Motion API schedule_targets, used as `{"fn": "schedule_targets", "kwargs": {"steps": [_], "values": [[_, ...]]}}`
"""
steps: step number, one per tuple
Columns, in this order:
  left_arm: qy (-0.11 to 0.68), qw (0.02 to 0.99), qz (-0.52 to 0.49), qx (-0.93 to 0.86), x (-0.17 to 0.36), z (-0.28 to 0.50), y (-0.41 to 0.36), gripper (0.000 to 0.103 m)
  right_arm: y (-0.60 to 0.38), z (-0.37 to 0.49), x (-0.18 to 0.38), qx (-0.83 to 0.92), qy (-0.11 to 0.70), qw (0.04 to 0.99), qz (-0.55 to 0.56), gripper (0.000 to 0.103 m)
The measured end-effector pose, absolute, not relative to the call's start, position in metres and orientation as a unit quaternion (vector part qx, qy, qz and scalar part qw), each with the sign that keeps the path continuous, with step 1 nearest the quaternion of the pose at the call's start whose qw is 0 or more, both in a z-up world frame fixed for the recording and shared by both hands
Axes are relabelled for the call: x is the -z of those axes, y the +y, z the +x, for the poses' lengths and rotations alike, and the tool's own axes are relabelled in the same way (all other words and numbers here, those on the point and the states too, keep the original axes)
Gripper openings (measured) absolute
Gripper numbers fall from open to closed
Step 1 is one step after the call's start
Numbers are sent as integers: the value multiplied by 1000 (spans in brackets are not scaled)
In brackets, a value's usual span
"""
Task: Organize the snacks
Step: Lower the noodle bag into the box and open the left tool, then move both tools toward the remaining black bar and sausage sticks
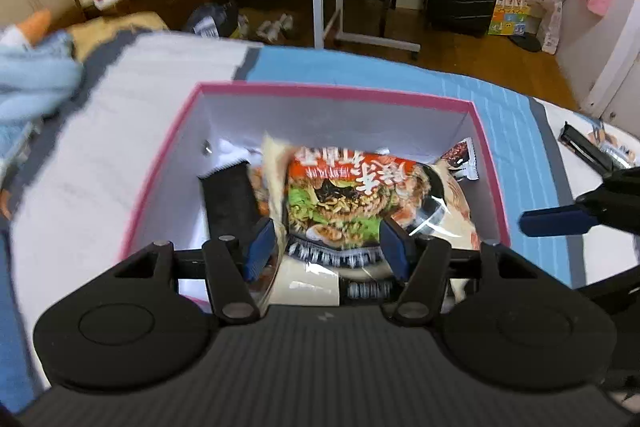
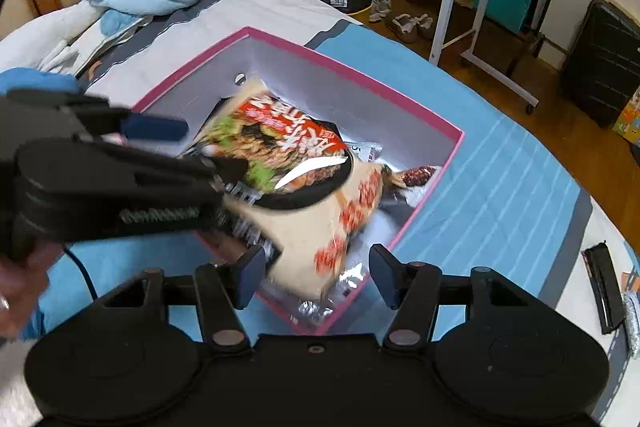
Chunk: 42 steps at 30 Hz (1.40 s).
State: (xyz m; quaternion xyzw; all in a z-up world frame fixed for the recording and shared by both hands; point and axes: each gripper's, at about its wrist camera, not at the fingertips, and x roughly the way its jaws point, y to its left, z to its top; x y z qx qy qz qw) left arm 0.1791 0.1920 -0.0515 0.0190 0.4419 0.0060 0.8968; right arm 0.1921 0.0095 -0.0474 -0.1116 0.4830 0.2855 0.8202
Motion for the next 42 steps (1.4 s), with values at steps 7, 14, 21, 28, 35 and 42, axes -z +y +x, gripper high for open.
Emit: {"fn": "schedule_targets", "kwargs": {"steps": [7,14,21,28,35,42], "values": [[434,900,36,12,4,143,180,60,-20,165,26,-296,469,823,-123,63],[438,895,75,32,-33,110,148,65,-56,138,-5,-296,445,835,-131,64],[424,898,97,73,-65,83,105,72,-110,115,-40,-297,410,851,-134,65],[404,900,102,128,-82,67,52,77,-200,107,-65,-280,387,874,-91,65],[393,902,81,161,-75,77,-4,77,-281,115,-48,-224,367,900,-62,67],[396,894,53,200,-46,111,-55,77,-338,153,-22,-150,372,916,-7,67]]}}
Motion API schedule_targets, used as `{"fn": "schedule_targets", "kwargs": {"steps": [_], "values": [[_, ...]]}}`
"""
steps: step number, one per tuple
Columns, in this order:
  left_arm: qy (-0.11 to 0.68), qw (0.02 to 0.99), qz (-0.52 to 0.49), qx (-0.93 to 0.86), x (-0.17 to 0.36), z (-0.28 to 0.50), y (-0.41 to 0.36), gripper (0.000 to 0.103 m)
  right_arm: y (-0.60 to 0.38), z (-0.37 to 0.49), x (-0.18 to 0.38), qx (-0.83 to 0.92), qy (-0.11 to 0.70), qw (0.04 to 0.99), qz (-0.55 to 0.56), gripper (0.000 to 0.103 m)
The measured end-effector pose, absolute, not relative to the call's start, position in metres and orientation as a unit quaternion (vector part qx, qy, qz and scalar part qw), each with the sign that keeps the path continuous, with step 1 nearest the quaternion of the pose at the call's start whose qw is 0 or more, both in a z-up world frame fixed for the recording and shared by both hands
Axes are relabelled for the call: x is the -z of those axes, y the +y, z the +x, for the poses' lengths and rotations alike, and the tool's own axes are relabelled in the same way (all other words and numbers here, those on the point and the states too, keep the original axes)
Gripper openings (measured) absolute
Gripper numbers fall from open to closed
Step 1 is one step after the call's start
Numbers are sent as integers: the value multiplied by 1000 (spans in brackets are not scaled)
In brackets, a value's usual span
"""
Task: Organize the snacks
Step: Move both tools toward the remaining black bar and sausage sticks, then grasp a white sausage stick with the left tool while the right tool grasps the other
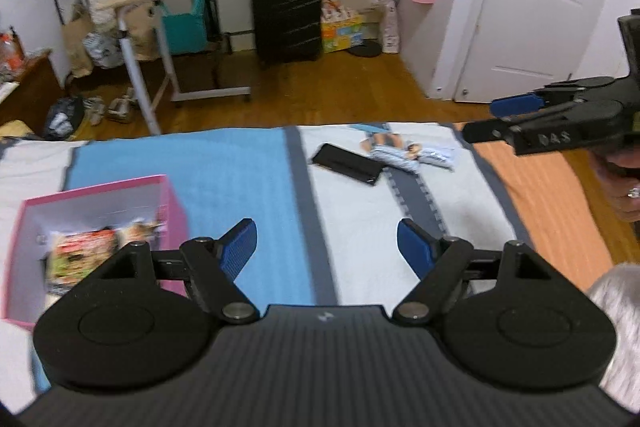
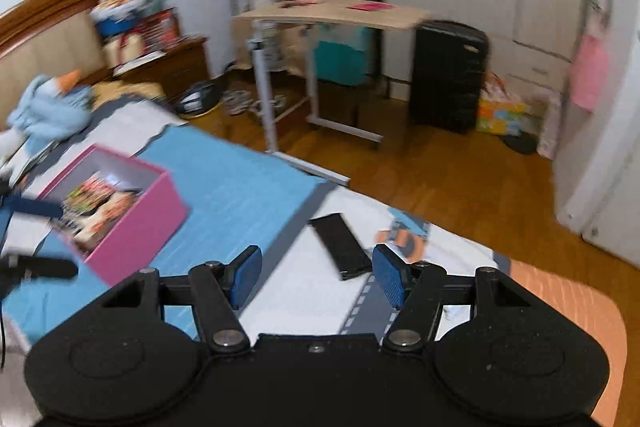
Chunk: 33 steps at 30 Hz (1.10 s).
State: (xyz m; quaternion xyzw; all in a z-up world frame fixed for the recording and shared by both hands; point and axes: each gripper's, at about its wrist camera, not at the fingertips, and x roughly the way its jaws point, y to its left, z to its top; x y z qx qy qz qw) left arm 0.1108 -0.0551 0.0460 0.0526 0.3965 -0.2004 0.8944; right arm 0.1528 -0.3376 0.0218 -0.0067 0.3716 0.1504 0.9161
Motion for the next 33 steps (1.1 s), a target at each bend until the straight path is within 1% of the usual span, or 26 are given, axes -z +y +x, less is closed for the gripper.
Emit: {"fn": "schedule_targets", "kwargs": {"steps": [4,6,7,8,10,12,15,17,19,21,24,27,30,33], "values": [[410,887,37,210,-21,136,-82,77,-373,183,10,-123,397,907,67,66],[420,881,23,215,-7,151,-94,77,-387,194,27,-107,399,908,74,66],[425,879,15,215,1,159,-99,77,-391,197,36,-100,397,910,69,66],[432,877,5,211,9,168,-105,77,-393,199,44,-96,385,916,51,63],[448,873,-23,190,23,186,-115,75,-392,202,63,-92,341,936,-15,61],[458,868,-49,187,36,202,-128,75,-390,212,88,-94,342,933,-55,61],[471,858,-89,183,57,226,-147,75,-397,226,114,-98,365,924,-56,60],[474,858,-92,177,70,240,-162,75,-400,229,126,-92,361,925,-76,59],[478,855,-90,178,85,251,-177,75,-406,233,135,-88,363,925,-73,59],[492,847,-97,177,101,266,-193,75,-408,233,145,-81,350,930,-81,59],[507,835,-147,157,123,291,-214,74,-400,234,161,-69,330,930,-144,57],[509,830,-180,139,139,308,-231,74,-399,235,164,-90,332,927,-151,55],[515,827,-183,130,151,317,-243,73,-400,238,170,-95,332,925,-157,55],[522,826,-172,125,161,324,-255,70,-401,241,181,-100,344,918,-168,55]]}}
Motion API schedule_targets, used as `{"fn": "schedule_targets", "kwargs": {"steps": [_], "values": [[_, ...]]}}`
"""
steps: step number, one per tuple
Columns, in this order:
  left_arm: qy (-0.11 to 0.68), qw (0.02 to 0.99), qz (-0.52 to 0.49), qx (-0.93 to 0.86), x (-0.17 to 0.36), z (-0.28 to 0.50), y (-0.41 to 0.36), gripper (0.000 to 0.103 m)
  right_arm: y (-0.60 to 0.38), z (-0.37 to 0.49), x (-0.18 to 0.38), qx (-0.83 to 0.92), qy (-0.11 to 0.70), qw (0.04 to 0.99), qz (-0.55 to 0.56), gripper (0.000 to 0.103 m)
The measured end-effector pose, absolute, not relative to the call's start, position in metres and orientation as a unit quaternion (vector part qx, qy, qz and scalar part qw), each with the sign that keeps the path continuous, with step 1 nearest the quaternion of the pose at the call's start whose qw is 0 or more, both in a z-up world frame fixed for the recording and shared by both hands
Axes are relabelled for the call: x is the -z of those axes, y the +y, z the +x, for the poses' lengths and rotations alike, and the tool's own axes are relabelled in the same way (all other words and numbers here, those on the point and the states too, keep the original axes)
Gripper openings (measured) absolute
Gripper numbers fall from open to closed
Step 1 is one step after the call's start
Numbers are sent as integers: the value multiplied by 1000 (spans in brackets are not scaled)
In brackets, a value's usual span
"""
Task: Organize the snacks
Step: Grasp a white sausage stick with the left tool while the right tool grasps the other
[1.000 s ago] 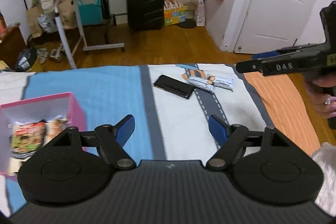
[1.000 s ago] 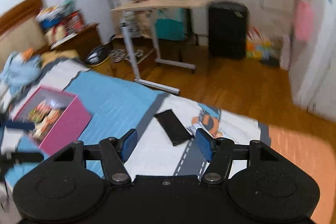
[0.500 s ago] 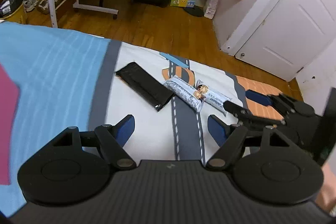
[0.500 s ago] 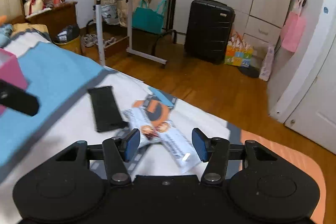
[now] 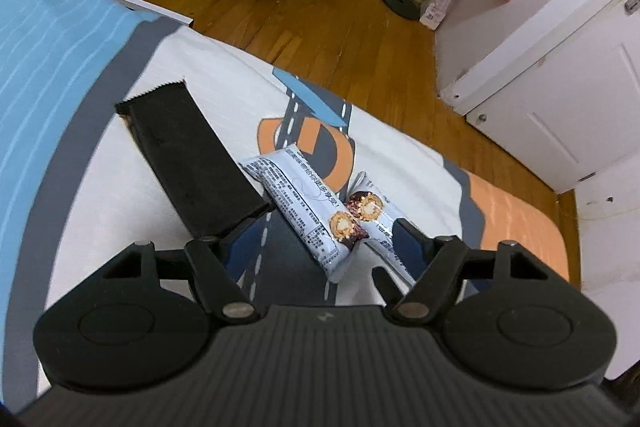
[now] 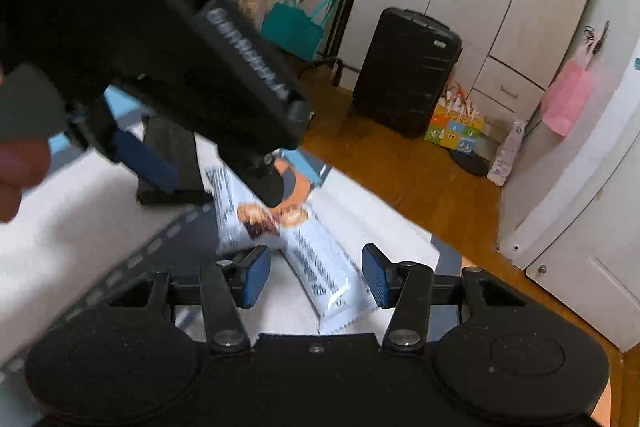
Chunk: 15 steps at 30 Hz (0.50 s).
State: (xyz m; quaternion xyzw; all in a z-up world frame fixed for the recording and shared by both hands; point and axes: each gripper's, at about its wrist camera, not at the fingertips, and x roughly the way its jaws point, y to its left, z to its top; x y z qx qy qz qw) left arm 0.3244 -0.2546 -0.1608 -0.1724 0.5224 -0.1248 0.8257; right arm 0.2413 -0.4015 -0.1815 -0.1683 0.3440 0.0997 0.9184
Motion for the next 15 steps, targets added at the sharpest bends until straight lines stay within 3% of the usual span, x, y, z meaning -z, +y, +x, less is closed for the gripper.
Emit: {"fn": "schedule_targets", "kwargs": {"steps": [12,14,15], "values": [[525,832,-167,62,187,340,-279,66,-414,253,200,-74,348,923,-145,64],[526,836,-145,52,188,339,-281,40,-417,254,203,-69,343,926,-140,72],[527,838,-131,44,188,338,-282,35,-419,254,205,-66,339,928,-139,74]]}}
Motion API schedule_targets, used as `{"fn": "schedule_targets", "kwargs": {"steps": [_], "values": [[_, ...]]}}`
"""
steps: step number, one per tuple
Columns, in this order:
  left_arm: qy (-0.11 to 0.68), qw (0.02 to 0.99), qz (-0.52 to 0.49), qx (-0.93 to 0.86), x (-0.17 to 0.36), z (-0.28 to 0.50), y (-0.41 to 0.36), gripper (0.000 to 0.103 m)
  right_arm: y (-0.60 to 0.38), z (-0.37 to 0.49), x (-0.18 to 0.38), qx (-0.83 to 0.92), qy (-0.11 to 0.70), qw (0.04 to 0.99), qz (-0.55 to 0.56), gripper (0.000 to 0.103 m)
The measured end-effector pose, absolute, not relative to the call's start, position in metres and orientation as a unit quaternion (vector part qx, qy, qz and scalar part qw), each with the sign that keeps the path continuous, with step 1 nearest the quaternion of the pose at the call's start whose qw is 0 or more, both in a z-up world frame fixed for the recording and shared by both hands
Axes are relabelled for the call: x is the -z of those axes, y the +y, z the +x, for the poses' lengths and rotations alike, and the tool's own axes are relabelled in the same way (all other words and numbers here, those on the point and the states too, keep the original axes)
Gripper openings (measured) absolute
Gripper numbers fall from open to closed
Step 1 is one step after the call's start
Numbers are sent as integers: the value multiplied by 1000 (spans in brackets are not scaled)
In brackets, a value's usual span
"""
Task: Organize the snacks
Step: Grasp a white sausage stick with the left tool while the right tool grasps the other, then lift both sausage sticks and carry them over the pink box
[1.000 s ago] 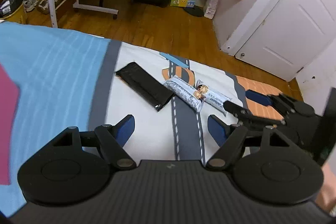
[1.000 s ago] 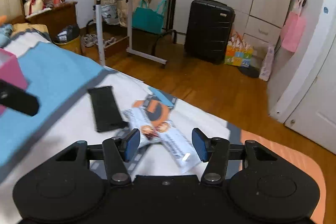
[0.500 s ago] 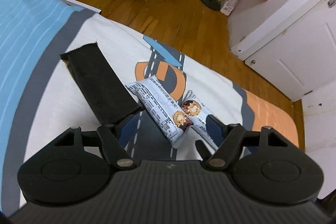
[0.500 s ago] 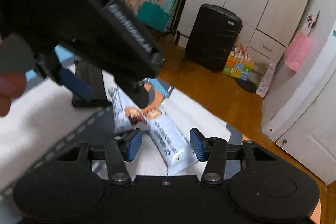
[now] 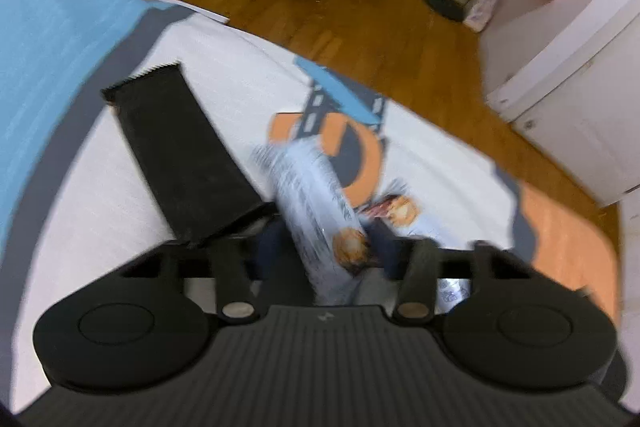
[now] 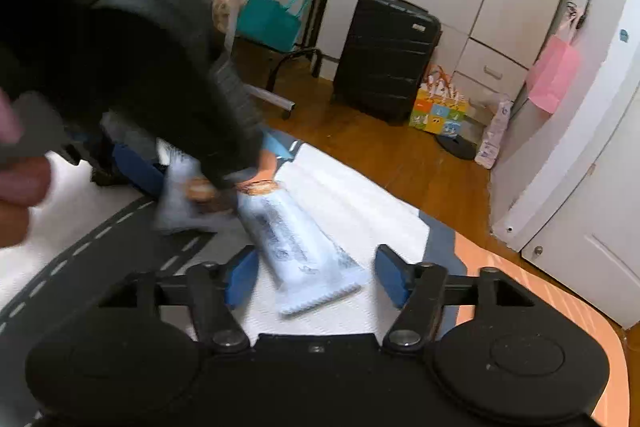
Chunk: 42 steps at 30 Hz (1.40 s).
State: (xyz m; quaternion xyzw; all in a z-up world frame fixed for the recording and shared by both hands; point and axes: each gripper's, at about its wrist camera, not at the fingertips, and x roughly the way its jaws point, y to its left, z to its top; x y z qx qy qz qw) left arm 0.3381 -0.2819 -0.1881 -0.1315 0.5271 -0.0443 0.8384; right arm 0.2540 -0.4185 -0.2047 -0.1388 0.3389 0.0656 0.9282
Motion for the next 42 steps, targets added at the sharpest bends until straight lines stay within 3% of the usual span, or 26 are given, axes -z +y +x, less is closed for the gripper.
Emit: {"fn": "schedule_targets", "kwargs": {"steps": [3,5,12,13,17,30,42], "values": [[521,842,-132,51,190,335,-277,32,-427,255,209,-72,341,931,-106,72],[519,842,-137,60,191,335,-271,32,-433,256,207,-88,345,931,-79,52],[518,842,-133,73,193,335,-269,32,-422,245,191,-109,360,921,-105,43],[516,844,-126,74,192,334,-271,31,-421,246,190,-110,366,919,-99,38],[512,850,-96,80,187,323,-273,26,-428,251,188,-91,393,913,-65,37],[520,839,-87,138,170,267,-246,26,-443,242,151,-27,475,876,80,37],[541,817,-56,191,138,215,-203,26,-409,195,128,-76,504,859,41,37]]}}
